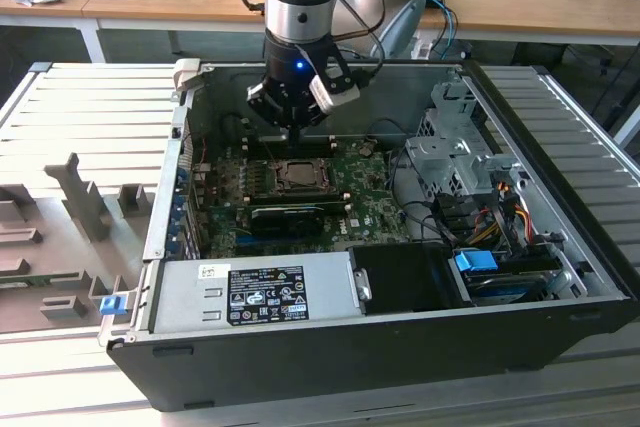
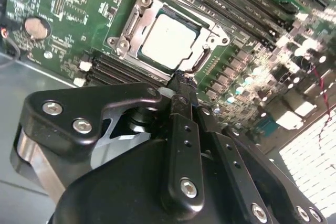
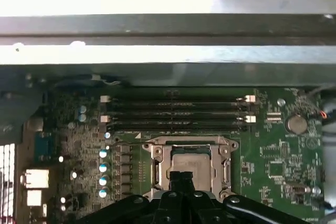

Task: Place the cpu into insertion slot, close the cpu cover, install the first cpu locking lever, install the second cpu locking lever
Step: 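Install the first cpu locking lever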

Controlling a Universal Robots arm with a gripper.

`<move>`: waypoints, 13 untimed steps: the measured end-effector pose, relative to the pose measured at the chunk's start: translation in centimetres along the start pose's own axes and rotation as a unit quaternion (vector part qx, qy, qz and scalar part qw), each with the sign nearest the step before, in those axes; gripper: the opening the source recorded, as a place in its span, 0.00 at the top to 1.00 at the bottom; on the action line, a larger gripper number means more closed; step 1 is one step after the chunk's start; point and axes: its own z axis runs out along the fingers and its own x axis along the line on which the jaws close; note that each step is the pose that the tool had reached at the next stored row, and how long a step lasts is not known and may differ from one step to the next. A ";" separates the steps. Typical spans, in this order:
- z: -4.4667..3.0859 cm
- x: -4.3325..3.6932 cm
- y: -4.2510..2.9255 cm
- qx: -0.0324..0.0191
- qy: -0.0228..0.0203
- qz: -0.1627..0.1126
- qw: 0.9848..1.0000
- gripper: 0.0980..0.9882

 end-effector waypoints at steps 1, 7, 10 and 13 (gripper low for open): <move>0.00 0.00 0.00 0.000 0.000 -0.006 1.000 0.99; 0.01 0.01 -0.01 0.000 0.005 -0.078 0.997 0.99; 0.02 0.21 -0.01 0.000 0.004 -0.080 0.997 0.99; 0.03 1.35 0.01 -0.002 0.002 -0.080 0.997 0.99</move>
